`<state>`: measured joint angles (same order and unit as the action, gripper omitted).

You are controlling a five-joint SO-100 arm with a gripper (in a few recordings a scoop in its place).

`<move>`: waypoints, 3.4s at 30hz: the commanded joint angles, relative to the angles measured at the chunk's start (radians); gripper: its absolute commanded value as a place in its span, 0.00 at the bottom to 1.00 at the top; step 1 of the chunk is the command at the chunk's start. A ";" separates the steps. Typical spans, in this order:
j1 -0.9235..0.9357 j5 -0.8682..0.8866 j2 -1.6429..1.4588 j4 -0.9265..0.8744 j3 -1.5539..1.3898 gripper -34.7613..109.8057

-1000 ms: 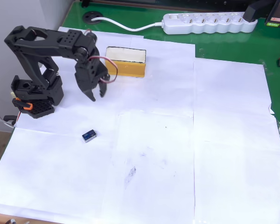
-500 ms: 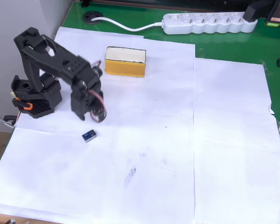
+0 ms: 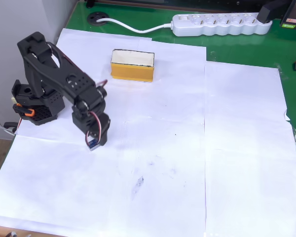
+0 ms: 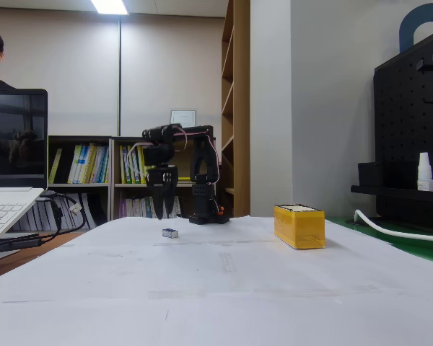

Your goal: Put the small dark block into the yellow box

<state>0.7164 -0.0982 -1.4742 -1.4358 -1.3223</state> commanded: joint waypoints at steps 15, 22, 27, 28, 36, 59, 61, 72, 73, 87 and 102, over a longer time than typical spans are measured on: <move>0.052 -0.009 -0.012 0.126 0.118 0.36; 0.063 -0.031 -0.089 0.209 0.124 0.36; 0.035 -0.026 -0.112 0.232 0.130 0.36; 0.029 -0.025 -0.112 0.221 0.137 0.36; 0.031 -0.040 -0.058 0.138 0.199 0.36; -0.069 0.046 -0.037 0.290 0.212 0.39; -0.080 0.051 -0.037 0.299 0.210 0.34; -0.097 0.025 -0.032 0.299 0.225 0.24; -0.097 0.018 -0.031 0.299 0.225 0.24; -0.114 0.017 0.273 -0.002 0.018 0.24; -0.538 -0.288 0.344 -0.518 -0.945 0.24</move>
<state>0.2853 -0.2746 -1.2011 -1.8392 -2.1092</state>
